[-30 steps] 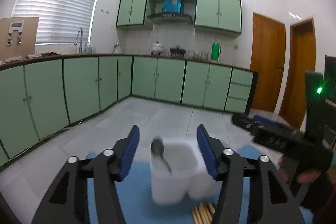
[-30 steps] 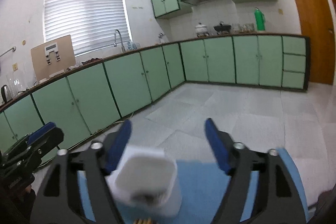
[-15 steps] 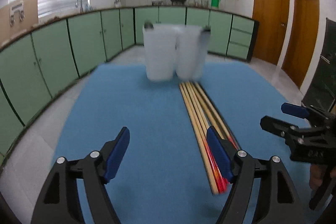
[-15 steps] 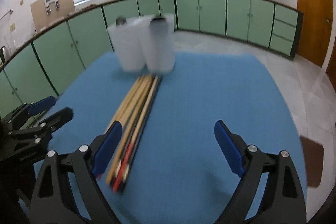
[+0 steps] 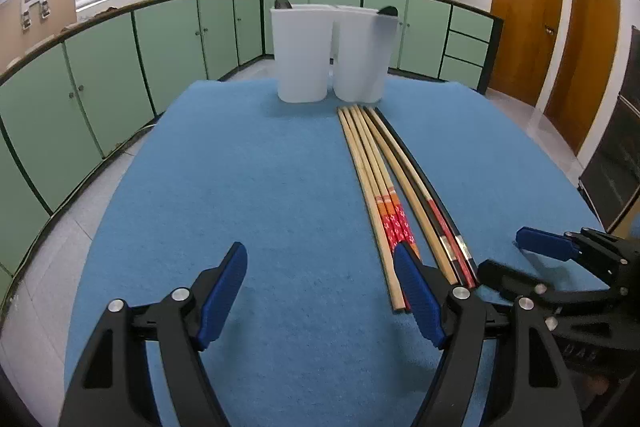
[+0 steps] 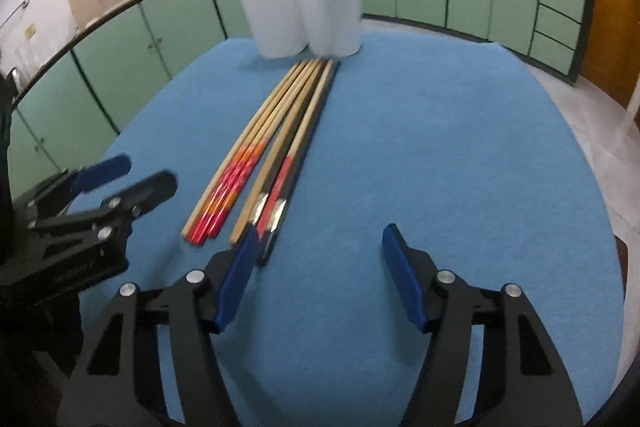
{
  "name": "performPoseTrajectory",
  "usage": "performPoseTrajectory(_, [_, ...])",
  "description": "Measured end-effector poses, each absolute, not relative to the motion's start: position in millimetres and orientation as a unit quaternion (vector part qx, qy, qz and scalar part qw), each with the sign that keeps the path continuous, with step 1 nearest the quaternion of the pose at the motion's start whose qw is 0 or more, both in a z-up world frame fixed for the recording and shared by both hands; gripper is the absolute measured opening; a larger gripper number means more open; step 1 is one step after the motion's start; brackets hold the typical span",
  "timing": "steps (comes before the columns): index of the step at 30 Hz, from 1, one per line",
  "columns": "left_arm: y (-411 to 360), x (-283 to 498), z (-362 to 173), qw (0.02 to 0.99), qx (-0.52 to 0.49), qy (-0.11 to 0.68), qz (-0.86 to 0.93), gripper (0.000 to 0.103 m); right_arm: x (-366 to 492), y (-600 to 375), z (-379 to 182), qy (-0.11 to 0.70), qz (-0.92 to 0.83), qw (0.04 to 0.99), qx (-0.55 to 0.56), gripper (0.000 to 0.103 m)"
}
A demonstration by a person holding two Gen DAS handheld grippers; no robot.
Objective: Organize utensils
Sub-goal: 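Withdraw both open tools from the holder back toward the chopsticks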
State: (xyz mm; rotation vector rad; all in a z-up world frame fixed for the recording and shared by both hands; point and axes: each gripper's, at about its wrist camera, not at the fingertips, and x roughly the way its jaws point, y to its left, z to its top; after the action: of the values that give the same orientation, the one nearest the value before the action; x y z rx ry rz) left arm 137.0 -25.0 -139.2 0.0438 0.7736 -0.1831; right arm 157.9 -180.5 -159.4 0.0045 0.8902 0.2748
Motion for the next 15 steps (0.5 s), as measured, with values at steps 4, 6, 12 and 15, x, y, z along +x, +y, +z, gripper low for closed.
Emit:
performPoseTrajectory(4, [-31, 138, -144, 0.914, 0.029, 0.391, -0.1, 0.074, 157, -178, -163, 0.432, 0.125, 0.893, -0.016, 0.061])
performPoseTrajectory(6, [-33, 139, -148, 0.91, 0.033, 0.401, -0.101, 0.074, 157, -180, -164, 0.433, 0.115, 0.894, -0.021, 0.06])
performPoseTrajectory(12, [-25, 138, -150, 0.907, 0.022, 0.41, -0.096, 0.074, 155, -195, -160, 0.427, 0.094, 0.9, -0.007, 0.06])
performPoseTrajectory(15, [-24, 134, -149, 0.908, 0.023, 0.406, -0.097, 0.074, 152, -190, -161, 0.427, 0.119, 0.896, -0.006, 0.05])
